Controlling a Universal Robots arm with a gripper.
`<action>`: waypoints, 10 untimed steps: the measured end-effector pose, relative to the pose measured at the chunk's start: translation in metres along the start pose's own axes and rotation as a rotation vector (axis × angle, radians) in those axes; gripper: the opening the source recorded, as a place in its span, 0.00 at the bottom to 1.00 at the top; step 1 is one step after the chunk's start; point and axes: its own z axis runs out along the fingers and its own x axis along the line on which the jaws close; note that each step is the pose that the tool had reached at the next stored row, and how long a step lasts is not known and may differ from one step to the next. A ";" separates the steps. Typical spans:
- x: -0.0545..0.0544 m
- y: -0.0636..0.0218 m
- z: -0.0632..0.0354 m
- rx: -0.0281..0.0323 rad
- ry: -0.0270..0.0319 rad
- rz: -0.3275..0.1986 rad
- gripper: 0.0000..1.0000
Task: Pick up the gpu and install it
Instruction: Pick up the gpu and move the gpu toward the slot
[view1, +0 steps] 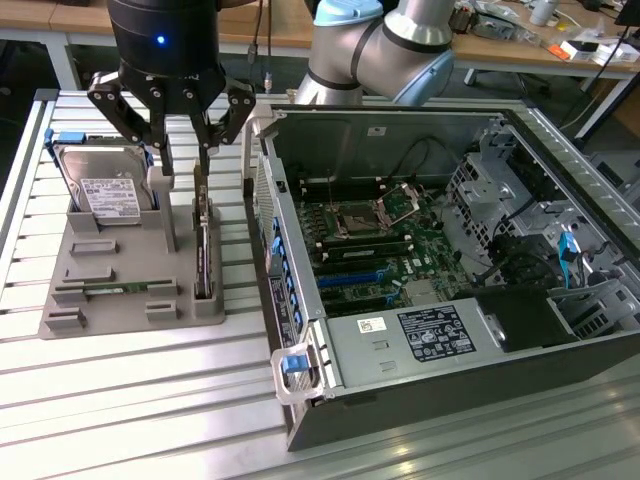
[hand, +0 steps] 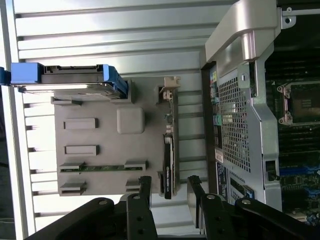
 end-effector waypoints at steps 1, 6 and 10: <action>0.000 0.0000 0.0002 0.0000 0.0000 0.000 0.42; 0.000 -0.0001 0.0022 0.0000 0.0001 0.000 0.42; 0.000 -0.0001 0.0032 0.0000 0.0000 0.000 0.42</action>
